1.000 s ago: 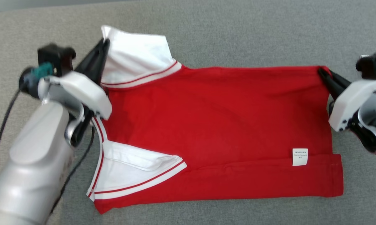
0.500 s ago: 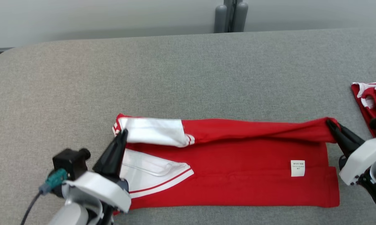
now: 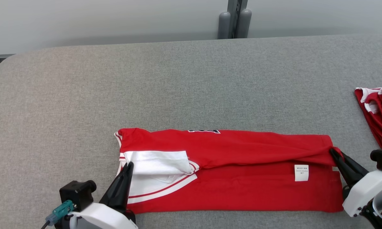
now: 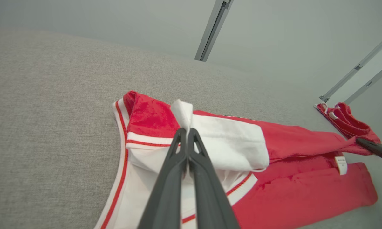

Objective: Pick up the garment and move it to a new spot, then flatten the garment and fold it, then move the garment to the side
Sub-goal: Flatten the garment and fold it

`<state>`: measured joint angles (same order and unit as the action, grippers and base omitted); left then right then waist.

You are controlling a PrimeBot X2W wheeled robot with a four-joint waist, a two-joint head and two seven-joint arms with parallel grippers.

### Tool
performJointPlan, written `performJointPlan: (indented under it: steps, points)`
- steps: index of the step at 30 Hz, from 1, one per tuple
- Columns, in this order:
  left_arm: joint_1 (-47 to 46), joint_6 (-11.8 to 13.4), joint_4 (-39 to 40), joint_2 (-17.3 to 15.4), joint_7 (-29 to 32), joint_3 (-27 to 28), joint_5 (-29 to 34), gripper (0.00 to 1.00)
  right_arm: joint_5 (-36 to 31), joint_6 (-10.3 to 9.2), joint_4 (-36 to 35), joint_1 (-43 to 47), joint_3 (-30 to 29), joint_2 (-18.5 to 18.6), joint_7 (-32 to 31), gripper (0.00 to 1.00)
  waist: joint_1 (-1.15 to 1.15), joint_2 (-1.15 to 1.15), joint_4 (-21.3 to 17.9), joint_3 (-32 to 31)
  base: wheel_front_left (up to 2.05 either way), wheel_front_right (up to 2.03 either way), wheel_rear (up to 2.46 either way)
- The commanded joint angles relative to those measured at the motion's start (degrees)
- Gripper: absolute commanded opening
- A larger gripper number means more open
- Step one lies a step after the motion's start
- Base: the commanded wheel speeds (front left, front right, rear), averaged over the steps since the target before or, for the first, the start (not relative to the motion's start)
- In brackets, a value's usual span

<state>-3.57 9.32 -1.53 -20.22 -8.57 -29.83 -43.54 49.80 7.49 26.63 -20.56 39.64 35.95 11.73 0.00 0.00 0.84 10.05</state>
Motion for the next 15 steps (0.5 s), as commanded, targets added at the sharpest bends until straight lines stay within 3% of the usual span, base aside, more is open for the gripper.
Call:
performJointPlan:
  steps: [1,2,3,15]
  points:
    - [0.82,0.06,-0.53,-0.16,-0.18,0.07,-0.45,0.18,-1.14,0.01,-0.20,1.21,-0.79,-0.19,0.67,0.78,0.00,0.00,-0.06,-0.12,0.00,0.00,0.00]
    - [1.04,0.07,-0.79,-0.11,-0.23,0.15,-0.69,0.47,-1.87,0.01,-0.20,1.95,-1.58,-0.51,0.99,1.00,0.00,0.00,-0.11,-0.22,0.00,0.00,0.00]
    - [1.22,0.12,-0.91,-0.04,-0.45,0.35,-0.96,1.00,-2.58,0.01,-0.33,2.84,-2.44,-0.76,1.40,1.00,0.00,0.00,-0.15,-0.32,0.00,0.00,0.00]
    - [5.40,2.84,4.08,-0.01,-5.50,6.23,-0.77,1.00,-7.95,0.01,-5.37,16.01,-19.00,-4.97,3.44,1.00,0.00,0.00,-1.01,-2.01,0.00,0.00,0.00]
